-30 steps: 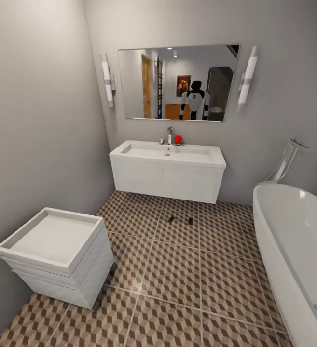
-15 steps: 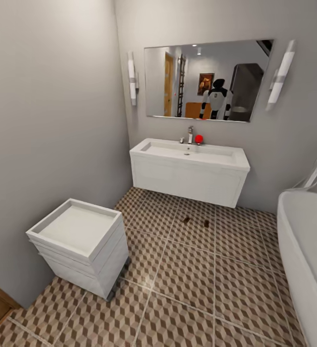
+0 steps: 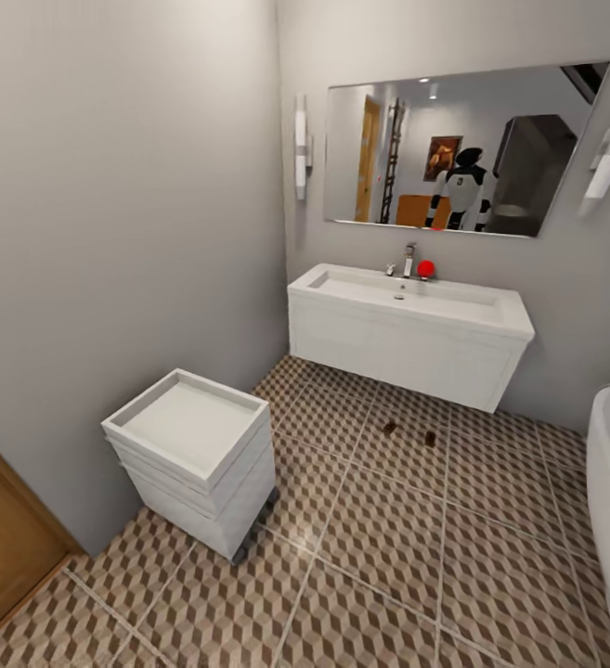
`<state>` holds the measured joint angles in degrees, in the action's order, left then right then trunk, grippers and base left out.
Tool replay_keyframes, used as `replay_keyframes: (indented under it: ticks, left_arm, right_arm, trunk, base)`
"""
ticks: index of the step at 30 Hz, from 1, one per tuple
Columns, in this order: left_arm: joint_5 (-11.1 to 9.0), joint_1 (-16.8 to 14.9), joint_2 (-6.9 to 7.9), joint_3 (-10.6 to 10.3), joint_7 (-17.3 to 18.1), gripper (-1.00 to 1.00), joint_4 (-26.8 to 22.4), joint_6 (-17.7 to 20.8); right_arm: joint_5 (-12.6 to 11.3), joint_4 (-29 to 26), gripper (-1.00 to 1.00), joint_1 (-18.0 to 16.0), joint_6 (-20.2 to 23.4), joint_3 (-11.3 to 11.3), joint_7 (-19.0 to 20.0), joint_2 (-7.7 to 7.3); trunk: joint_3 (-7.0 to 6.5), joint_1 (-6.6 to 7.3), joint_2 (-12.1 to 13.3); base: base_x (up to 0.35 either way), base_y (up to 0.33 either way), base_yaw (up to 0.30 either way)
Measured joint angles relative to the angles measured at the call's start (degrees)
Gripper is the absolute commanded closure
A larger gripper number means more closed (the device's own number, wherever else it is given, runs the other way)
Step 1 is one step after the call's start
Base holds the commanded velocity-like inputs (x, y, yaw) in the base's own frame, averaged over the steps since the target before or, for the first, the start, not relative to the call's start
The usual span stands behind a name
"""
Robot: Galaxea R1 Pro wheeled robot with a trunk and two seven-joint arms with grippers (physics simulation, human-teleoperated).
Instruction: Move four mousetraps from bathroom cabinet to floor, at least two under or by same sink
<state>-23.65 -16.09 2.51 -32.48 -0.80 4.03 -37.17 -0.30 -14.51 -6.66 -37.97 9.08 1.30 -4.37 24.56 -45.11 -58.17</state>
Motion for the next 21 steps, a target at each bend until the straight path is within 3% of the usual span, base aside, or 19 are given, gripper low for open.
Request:
replay_keyframes:
  ticks: [21]
  left_arm:
    - [0.0, 0.0, 0.00, 0.0, 0.0, -1.00, 0.0, 0.0]
  right_arm:
    - [0.0, 0.0, -1.00, 0.0, 0.0, 0.0, 0.0, 0.05]
  trunk:
    - [0.71, 0.00, 0.0]
  base:
    - [0.000, 0.000, 0.264]
